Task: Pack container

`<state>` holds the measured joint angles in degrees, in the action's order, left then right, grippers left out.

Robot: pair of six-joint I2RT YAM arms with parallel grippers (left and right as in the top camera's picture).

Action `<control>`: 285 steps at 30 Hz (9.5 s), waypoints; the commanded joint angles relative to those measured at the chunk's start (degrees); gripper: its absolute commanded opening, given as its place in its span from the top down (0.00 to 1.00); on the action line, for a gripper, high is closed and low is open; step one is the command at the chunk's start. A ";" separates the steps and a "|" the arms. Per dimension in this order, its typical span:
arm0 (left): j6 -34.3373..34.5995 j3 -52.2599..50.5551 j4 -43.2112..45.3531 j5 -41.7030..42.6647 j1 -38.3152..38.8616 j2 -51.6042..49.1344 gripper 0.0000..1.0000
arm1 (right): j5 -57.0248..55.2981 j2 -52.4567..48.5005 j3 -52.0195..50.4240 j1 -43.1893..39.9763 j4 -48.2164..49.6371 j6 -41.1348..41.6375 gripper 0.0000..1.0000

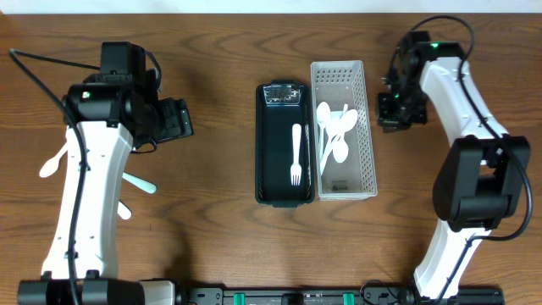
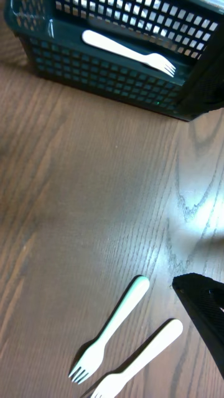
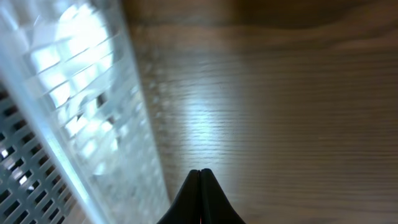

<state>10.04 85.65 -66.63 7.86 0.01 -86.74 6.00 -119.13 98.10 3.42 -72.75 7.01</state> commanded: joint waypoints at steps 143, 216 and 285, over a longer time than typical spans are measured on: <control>4.17 -24.76 28.00 -6.82 -35.41 -22.43 0.94 | -6.05 0.33 -0.83 -12.79 -3.48 3.19 0.15; -4.46 3.89 15.34 -8.31 22.60 -5.73 0.51 | -8.79 0.39 0.15 -12.79 4.59 2.99 0.14; 26.58 -12.63 26.99 -9.31 -27.06 -30.18 0.13 | -8.81 0.39 0.13 -12.74 2.93 3.23 0.01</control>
<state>38.41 73.28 -39.55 -0.93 -26.94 -113.91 -2.39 -119.13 97.67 -9.21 -69.65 10.22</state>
